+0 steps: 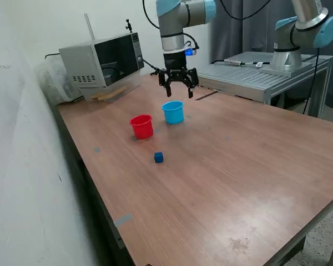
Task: Place red objects in the red bin, and blue objects in the blue bin.
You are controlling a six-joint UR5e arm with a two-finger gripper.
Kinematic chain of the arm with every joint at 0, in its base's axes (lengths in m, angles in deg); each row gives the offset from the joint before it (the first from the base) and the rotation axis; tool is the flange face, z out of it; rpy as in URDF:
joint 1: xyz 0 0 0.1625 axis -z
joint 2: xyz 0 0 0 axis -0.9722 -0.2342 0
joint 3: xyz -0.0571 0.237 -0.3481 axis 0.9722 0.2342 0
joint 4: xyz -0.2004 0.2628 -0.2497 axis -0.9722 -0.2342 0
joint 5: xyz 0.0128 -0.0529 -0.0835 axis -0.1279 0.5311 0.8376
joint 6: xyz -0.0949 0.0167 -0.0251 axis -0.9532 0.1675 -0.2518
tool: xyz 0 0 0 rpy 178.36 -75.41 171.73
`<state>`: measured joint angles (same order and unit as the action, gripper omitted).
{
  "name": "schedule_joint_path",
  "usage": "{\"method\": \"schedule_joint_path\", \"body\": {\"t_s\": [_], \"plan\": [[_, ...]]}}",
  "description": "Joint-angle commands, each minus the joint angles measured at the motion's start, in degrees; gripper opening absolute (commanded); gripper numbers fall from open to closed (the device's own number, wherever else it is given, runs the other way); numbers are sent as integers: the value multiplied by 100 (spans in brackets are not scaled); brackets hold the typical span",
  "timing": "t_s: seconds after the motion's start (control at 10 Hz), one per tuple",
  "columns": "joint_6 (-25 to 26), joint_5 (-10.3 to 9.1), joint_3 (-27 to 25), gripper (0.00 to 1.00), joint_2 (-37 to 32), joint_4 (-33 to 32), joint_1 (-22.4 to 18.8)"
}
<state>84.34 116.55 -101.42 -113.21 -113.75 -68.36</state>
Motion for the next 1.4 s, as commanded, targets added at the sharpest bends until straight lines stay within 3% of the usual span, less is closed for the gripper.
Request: {"method": "schedule_joint_path", "body": {"t_s": [0.0,0.4,0.8,1.3], "plan": [[-875,-25,-87,100,-138,-312,-808],[-2393,-69,244,100,80,-260,-994],[-2730,-218,1009,100,870,-234,-977],[-2888,-253,2187,100,2031,-234,-942]]}}
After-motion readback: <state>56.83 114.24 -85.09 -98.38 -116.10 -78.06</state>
